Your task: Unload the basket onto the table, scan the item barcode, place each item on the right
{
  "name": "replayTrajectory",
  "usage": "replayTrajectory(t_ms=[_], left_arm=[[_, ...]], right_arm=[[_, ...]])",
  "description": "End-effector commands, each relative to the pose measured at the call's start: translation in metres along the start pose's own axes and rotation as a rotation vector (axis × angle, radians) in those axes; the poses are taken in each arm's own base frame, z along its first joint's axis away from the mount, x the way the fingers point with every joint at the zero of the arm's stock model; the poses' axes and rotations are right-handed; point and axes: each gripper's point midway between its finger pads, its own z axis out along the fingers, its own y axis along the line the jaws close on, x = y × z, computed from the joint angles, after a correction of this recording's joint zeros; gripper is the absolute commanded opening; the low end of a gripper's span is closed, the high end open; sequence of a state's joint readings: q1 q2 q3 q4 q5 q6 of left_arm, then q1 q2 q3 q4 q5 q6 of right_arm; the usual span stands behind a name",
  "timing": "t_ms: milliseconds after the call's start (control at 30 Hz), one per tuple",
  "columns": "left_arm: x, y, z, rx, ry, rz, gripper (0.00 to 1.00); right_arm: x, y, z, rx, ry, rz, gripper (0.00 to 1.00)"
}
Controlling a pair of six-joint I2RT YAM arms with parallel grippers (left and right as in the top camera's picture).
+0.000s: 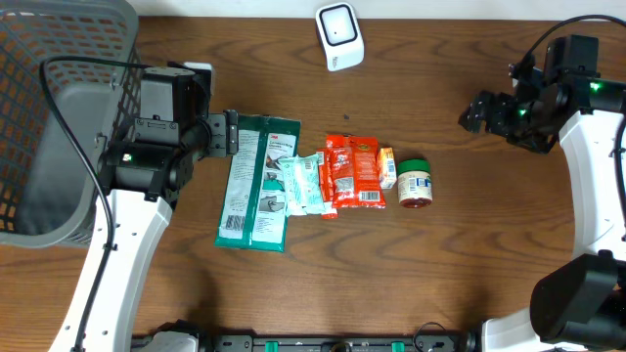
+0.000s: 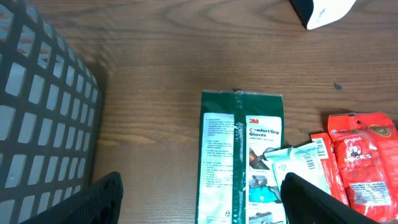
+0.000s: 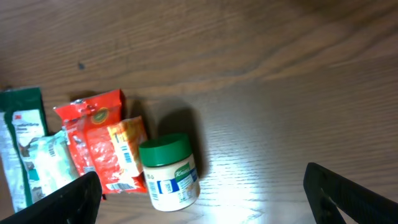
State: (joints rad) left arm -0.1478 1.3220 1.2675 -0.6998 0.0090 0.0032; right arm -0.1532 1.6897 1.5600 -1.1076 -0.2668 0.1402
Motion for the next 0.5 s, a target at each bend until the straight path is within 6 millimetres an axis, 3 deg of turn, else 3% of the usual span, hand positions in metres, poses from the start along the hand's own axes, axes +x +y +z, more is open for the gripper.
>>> replayTrajectory(t_ms=[0,67,100,233,367,467], left_arm=[[0.001,0.001,0.001,-0.005,0.004,-0.005,0.82],[0.001,0.001,0.001,-0.005,0.004,-0.005,0.82],[0.001,0.001,0.001,-0.005,0.004,-0.005,0.82],[0.001,0.001,0.001,-0.005,0.004,-0.005,0.82],[0.001,0.001,0.001,-0.005,0.004,-0.005,0.82],[0.001,0.001,0.001,-0.005,0.004,-0.005,0.82]], right_arm=[[0.005,0.011,-0.005,-0.080,0.017,-0.013,0.93],[0.013,0.013,-0.005,-0.083,0.050,-0.005,0.67],[0.023,0.013,-0.006,-0.062,0.080,-0.008,0.61],[0.026,0.017,-0.019,0.002,0.094,-0.041,0.63],[0.019,0.034,-0.046,0.035,0.066,-0.094,0.75],[0.018,0.041,-0.065,0.100,0.041,-0.075,0.78]])
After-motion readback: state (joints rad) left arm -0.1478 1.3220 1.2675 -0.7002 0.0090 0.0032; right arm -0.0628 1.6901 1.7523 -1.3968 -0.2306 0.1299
